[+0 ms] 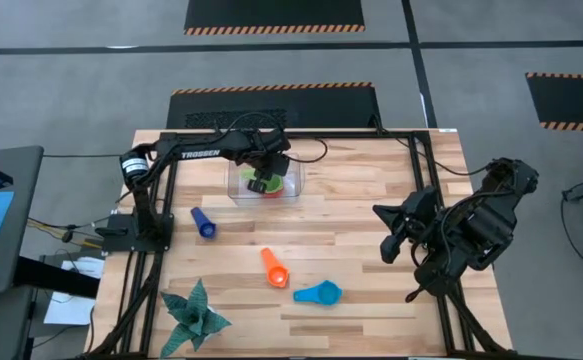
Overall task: Nest measuring cups in basket
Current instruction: Stack the light blue measuring cup on top of the green measuring cup into the transparent bin
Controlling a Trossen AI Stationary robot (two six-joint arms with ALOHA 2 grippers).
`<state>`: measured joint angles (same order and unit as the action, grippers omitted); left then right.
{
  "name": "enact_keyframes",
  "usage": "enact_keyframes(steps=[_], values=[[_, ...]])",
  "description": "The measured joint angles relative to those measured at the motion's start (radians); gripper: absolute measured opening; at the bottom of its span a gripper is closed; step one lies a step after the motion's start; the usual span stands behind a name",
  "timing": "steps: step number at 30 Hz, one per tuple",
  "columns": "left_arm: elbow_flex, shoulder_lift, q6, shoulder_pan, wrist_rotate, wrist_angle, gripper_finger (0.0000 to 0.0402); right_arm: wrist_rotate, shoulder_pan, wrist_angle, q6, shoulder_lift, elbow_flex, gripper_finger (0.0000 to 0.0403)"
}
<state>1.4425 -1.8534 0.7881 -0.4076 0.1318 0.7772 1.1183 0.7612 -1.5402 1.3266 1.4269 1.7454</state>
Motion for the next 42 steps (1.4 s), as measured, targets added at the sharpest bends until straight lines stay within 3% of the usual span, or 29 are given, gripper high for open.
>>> enact_keyframes(steps=[4, 9, 11, 13, 17, 22, 28, 42], values=[[0.13, 0.001, -0.133, 0.034, 0.009, 0.151, 0.0097, 0.001, 0.0, -0.01, -0.001, 0.0, 0.0, 0.0022], [0.318, 0.008, -0.405, 0.106, -0.264, 0.402, 0.0097, 0.006, -0.011, -0.027, -0.046, 0.0, 0.0, 0.002], [0.343, 0.008, -0.488, 0.142, -0.374, 0.447, 0.0098, 0.005, -0.027, -0.027, -0.082, 0.002, 0.0, 0.0022], [0.345, 0.007, -0.547, 0.191, -0.421, 0.456, 0.0098, 0.004, -0.056, -0.032, -0.126, 0.017, 0.0, 0.0024], [0.305, 0.006, -0.587, 0.311, -0.37, 0.415, 0.0098, -0.064, -0.105, -0.03, -0.202, 0.046, -0.001, 0.0026], [0.25, -0.001, -0.647, 0.445, -0.291, 0.202, 0.0098, -0.227, -0.137, -0.03, -0.194, 0.054, -0.001, 0.0019], [0.205, -0.053, -0.826, 0.54, -0.12, -0.152, 0.0098, -0.238, -0.067, -0.03, -0.095, 0.045, 0.0, 0.0017], [0.221, -0.25, -1.285, 0.689, -0.096, -0.294, 0.0098, -0.235, 0.129, -0.03, -0.062, 0.052, -0.018, 0.0017]])
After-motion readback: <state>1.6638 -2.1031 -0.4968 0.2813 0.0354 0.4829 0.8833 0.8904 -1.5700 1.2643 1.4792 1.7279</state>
